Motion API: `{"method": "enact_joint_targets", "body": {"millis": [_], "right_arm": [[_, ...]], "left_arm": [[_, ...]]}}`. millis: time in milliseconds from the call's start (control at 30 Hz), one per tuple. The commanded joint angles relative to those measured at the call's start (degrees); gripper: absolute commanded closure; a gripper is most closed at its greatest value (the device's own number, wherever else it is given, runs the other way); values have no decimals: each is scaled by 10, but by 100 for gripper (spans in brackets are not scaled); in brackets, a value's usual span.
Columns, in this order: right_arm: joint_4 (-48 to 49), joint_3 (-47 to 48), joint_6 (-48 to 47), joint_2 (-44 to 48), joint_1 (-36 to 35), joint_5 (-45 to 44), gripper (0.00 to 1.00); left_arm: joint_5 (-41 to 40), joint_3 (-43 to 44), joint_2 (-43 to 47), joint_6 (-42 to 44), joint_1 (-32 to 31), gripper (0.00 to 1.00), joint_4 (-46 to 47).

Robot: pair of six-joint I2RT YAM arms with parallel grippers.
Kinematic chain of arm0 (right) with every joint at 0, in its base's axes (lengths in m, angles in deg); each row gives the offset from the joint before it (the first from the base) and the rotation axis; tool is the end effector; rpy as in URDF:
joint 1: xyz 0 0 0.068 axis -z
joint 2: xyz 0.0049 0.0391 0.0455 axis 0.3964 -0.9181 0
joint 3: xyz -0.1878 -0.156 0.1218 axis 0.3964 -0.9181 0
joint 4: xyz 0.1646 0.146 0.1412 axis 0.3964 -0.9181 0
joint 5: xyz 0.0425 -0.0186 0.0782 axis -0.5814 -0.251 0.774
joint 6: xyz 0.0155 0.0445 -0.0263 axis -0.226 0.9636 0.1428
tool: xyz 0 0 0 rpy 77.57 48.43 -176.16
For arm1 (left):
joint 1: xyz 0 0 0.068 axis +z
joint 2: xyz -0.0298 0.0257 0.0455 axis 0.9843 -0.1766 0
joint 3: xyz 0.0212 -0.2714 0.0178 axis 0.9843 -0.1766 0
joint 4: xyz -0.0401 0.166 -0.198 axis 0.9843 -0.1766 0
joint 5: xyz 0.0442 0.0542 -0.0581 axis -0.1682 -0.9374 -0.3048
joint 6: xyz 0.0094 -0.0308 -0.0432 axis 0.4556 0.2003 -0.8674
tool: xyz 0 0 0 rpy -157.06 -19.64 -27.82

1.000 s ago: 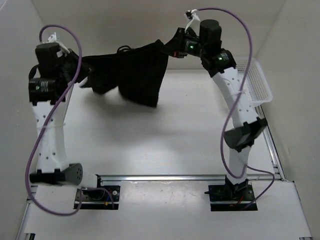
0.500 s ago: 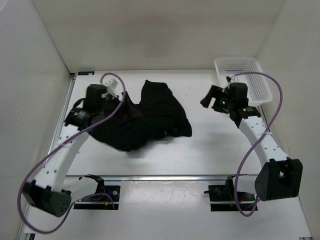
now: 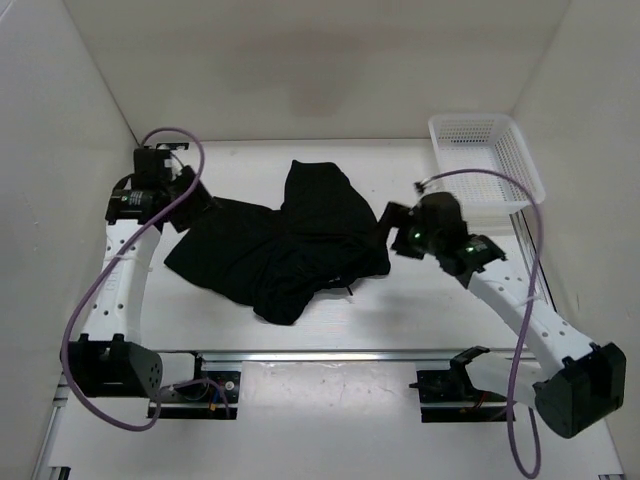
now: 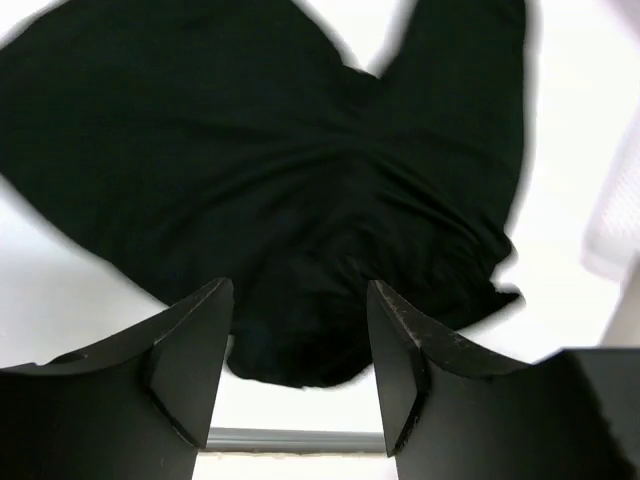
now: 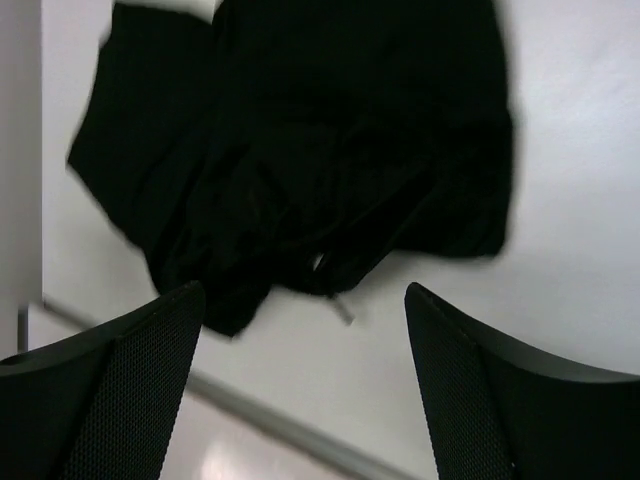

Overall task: Fold and stack the shorts
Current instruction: Flatten the shorts out

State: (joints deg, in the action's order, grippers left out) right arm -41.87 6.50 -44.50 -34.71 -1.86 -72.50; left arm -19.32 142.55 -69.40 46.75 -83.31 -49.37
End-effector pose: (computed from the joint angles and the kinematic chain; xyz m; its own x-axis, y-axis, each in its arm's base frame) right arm 0.2175 0.1056 0.3165 -0.6576 0.3217 -0.6812 -0.1325 0.8408 0.5249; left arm 0.2508 -0.0185 0.3766 -0.6889 -0.5087 -0.5163 -0.3131 0.8513 -0.4211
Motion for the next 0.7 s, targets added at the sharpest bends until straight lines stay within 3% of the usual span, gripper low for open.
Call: {"method": "enact_joint_targets", "body": {"millis": [0, 100, 133, 233, 500, 600, 667], "right_arm": [[-36, -39, 93, -26, -76, 21, 13], [-30, -51, 127, -53, -95, 23, 9], [-30, -51, 135, -66, -84, 29, 4], [-30, -45, 154, -92, -59, 41, 0], [11, 1, 179, -226, 22, 34, 4], [11, 41, 179, -267, 27, 34, 12], [11, 65, 172, -279, 27, 27, 17]], "left_arm": [[-4, -57, -8, -5, 79, 34, -55], [45, -99, 7, -5, 98, 34, -26], [45, -114, 7, -5, 103, 34, -26], [50, -119, 13, 0, 103, 31, -20], [81, -138, 18, 14, 103, 27, -20], [122, -165, 18, 14, 46, 27, -20], [140, -188, 18, 14, -40, 26, 1]]}}
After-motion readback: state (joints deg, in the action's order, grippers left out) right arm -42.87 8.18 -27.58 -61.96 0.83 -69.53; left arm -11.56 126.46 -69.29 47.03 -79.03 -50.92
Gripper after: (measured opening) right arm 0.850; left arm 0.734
